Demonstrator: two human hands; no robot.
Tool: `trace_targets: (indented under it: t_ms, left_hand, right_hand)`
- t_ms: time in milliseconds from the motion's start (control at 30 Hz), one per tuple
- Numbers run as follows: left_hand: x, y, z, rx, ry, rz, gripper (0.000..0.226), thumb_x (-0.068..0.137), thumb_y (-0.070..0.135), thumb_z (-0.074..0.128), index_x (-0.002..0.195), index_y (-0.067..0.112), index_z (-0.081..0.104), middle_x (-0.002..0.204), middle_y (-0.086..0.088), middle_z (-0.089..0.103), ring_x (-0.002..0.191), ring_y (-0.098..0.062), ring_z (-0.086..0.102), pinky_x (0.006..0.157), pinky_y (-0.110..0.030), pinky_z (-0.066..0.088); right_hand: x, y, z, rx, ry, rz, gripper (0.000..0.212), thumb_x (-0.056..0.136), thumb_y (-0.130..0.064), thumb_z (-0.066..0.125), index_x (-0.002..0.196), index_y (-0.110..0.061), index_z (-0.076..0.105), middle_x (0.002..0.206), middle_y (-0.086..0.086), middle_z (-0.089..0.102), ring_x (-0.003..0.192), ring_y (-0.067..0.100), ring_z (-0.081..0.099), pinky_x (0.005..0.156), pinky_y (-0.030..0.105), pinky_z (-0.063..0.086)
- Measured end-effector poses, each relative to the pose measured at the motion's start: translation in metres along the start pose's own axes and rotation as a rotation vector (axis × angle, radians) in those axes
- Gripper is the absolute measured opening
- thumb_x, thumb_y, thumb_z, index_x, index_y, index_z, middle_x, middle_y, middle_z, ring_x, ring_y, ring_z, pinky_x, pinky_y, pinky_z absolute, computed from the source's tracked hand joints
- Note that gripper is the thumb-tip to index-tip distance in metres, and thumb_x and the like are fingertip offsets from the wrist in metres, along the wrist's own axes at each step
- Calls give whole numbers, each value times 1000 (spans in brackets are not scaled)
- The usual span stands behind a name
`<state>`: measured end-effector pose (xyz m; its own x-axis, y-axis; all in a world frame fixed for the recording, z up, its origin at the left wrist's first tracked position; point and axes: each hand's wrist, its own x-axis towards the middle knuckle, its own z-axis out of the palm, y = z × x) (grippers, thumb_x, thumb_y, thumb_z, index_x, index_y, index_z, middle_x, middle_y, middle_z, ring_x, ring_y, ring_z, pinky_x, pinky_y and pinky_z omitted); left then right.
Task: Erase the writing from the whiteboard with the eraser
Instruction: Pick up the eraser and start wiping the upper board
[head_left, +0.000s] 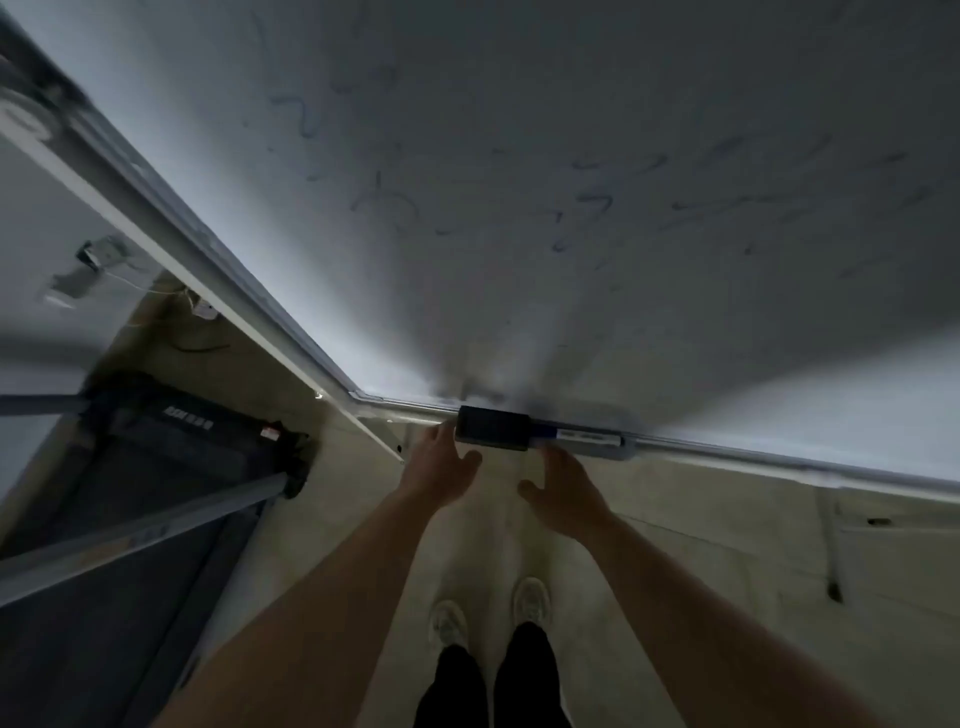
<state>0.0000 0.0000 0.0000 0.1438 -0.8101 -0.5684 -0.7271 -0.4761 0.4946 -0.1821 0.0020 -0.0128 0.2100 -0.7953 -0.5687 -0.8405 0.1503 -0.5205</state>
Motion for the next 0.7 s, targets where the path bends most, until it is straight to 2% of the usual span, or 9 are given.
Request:
trace_targets:
  t_ms: [100, 200, 267, 367, 433, 500, 567, 600, 700]
  left_hand:
    - [8, 2, 0, -51, -9, -50, 67, 90, 31, 56, 149, 17, 27, 149, -13, 35, 133, -32, 40, 106, -38, 36]
    - [13, 8, 3, -154, -60, -82, 62, 91, 24, 56, 147, 17, 32, 146, -13, 37, 131, -30, 41, 103, -35, 35]
    - [15, 16, 3, -244, -48, -65, 52, 89, 15, 57, 139, 15, 44, 135, -12, 46, 115, -26, 49, 90, -29, 41]
    - [16, 25, 1, -406, -22, -80, 41, 86, 1, 54, 126, 12, 56, 109, -7, 56, 91, -17, 48, 61, -23, 38]
    - [16, 27, 2, -507, -20, -109, 42, 85, 0, 53, 124, 13, 57, 101, -3, 55, 90, -16, 48, 60, -16, 37]
    - [16, 28, 3, -565, -12, -129, 40, 86, -2, 51, 122, 14, 57, 98, -1, 53, 89, -16, 48, 61, -13, 35]
    - [16, 28, 5, -622, 8, -152, 39, 86, -3, 51, 119, 17, 57, 93, 1, 53, 82, -13, 50, 58, -11, 35]
    - [16, 28, 5, -636, 14, -156, 36, 85, -3, 52, 116, 16, 58, 92, 1, 54, 78, -10, 51, 58, -12, 37]
    - [13, 25, 7, -647, 27, -179, 36, 84, 5, 54, 118, 14, 62, 112, -7, 47, 92, -17, 53, 68, -22, 40]
  right_hand:
    - [10, -3, 2, 205, -2, 104, 66, 93, -32, 57, 149, -16, 28, 151, 8, 37, 134, 26, 41, 104, 35, 39]
    - [22, -7, 5, 416, 10, 205, 64, 92, -29, 59, 147, -16, 31, 149, 9, 38, 131, 26, 43, 104, 36, 39]
    - [28, -10, 5, 505, 16, 239, 70, 92, -27, 60, 151, -15, 25, 151, 10, 36, 132, 27, 41, 105, 36, 39]
    - [34, -11, 5, 625, 12, 270, 71, 94, -30, 60, 153, -16, 23, 149, 8, 38, 133, 27, 41, 99, 34, 39]
    - [34, -15, 4, 677, 5, 284, 74, 90, -38, 62, 152, -18, 26, 147, 5, 41, 131, 27, 43, 98, 35, 40]
    - [36, -15, 4, 740, -9, 291, 75, 80, -46, 65, 146, -23, 38, 141, 3, 49, 123, 23, 50, 93, 37, 45]
    - [36, -18, 1, 791, -1, 259, 53, 86, -34, 64, 135, -22, 50, 126, 3, 57, 110, 20, 54, 86, 35, 44]
    - [36, -19, 0, 802, 5, 255, 41, 90, -27, 61, 129, -21, 53, 119, 3, 58, 105, 19, 54, 86, 37, 43]
    - [35, -19, -1, 851, 8, 261, 22, 92, -20, 57, 114, -22, 57, 102, 2, 59, 90, 17, 54, 83, 35, 43]
